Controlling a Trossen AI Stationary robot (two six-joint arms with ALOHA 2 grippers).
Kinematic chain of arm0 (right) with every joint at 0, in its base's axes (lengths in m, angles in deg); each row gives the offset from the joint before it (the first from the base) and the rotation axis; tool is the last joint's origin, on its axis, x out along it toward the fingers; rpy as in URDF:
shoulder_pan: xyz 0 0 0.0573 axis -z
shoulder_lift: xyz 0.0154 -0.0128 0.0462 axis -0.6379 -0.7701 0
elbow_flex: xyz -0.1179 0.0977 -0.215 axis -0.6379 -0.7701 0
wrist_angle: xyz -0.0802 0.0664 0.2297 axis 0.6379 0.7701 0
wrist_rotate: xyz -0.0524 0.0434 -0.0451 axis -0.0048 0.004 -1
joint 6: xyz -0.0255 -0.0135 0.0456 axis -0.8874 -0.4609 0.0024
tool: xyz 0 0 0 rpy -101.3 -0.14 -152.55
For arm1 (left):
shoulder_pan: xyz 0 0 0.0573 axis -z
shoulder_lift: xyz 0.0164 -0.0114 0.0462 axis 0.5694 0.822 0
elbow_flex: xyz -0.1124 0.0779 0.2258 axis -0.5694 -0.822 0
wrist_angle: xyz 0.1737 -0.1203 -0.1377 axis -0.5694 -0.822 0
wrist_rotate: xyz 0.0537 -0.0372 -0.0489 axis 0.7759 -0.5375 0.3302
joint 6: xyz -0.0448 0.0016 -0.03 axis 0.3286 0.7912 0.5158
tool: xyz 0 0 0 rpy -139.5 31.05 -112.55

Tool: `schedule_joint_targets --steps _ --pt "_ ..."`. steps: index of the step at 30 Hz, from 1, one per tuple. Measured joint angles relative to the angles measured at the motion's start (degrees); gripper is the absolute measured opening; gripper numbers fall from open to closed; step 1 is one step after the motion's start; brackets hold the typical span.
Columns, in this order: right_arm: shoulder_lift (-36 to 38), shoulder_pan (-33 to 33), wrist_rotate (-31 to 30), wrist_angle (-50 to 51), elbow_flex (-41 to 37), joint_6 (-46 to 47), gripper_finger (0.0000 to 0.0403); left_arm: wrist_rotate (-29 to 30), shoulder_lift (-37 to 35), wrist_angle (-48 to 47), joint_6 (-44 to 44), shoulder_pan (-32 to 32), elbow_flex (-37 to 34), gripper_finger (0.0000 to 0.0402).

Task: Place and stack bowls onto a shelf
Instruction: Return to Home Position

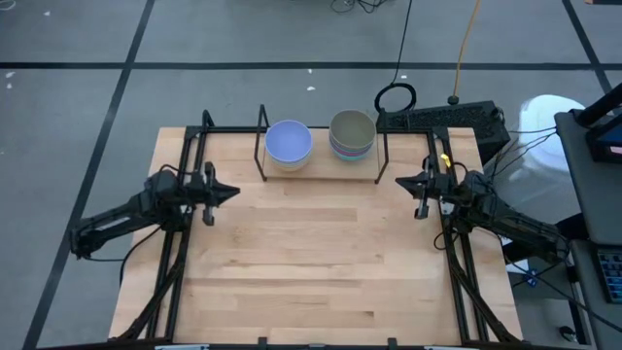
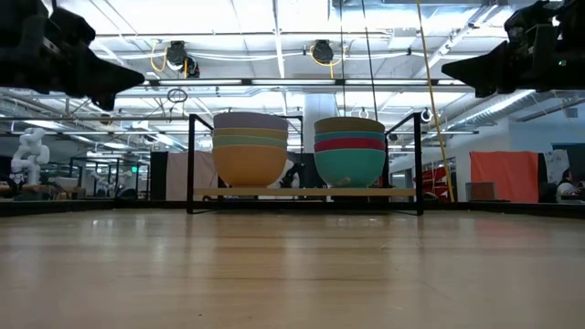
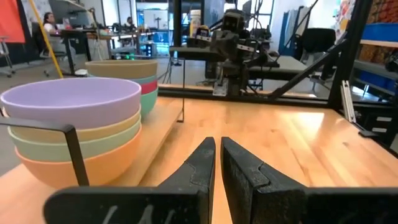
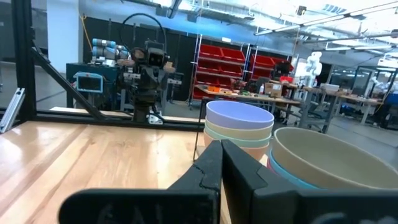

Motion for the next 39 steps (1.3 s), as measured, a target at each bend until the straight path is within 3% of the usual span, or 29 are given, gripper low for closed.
schedule_joint_targets --steps 11,19,29,39 --pt "0.0 0.0 0.0 -2.4 0.0 -3.6 0.0002 0.0 0.0 5.5 0.1 0.1 -4.0 0.0033" --pt "0.0 0.0 0.0 -9.3 -5.1 -3.0 0.0002 0.0 0.0 5.3 0.1 0.2 -4.0 0.0033" --pt "-0.1 0.0 -0.1 -6.9 -5.2 -2.9 0.0002 -0.1 0.0 5.3 -1.5 0.2 -4.0 0.0033" --pt "-0.1 0.0 -0.2 2.4 -5.3 -2.0 0.0002 0.0 0.0 5.2 -4.3 0.2 -3.9 0.0033"
